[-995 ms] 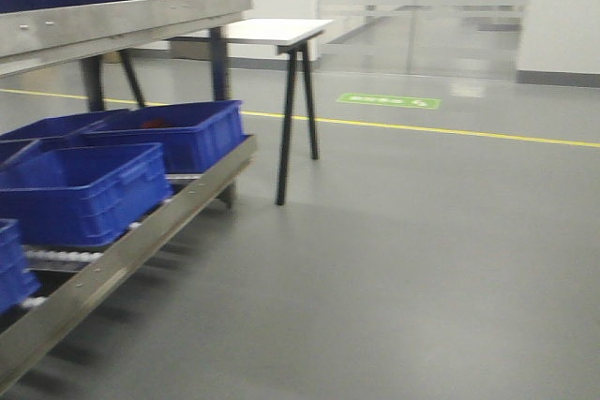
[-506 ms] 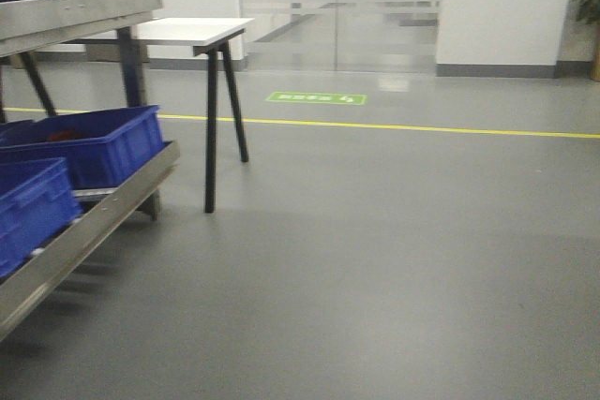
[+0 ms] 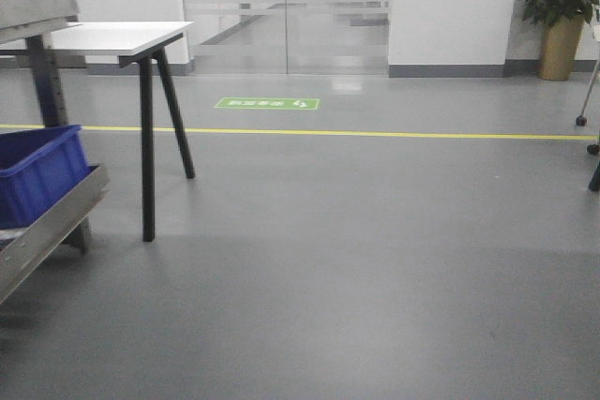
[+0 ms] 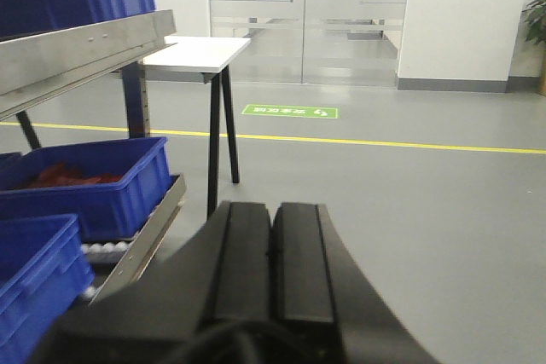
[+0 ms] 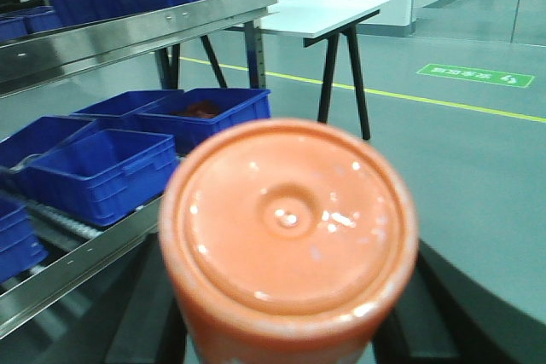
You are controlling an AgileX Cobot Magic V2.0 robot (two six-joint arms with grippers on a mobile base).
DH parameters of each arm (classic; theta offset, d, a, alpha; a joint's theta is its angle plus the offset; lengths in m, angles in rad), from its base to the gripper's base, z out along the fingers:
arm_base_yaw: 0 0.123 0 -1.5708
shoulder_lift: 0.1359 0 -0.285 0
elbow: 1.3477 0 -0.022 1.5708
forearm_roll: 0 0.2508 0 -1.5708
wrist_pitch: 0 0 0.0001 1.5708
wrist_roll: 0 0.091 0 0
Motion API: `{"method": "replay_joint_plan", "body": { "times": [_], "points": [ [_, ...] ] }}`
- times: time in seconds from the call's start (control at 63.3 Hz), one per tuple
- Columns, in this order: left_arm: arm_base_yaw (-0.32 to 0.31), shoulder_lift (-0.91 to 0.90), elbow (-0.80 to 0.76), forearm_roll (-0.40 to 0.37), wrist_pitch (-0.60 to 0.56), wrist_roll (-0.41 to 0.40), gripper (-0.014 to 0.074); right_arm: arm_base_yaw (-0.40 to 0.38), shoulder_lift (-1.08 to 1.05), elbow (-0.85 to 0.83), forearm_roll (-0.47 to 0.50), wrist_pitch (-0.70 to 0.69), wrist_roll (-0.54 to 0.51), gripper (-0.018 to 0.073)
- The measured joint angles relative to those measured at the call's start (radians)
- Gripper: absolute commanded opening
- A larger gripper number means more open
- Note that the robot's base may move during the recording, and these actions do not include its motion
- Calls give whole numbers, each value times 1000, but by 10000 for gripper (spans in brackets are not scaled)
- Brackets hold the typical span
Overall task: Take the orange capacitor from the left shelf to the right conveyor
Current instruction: 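Drive the base to the conveyor table holding the cylinder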
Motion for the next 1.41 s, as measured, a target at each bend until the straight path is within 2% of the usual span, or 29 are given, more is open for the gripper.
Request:
{"method": "replay_joint_plan", "body": {
  "times": [1.406],
  "points": [
    [0,0,0,0,0,0,-105,0,0,0,2,0,0,55]
  ]
}}
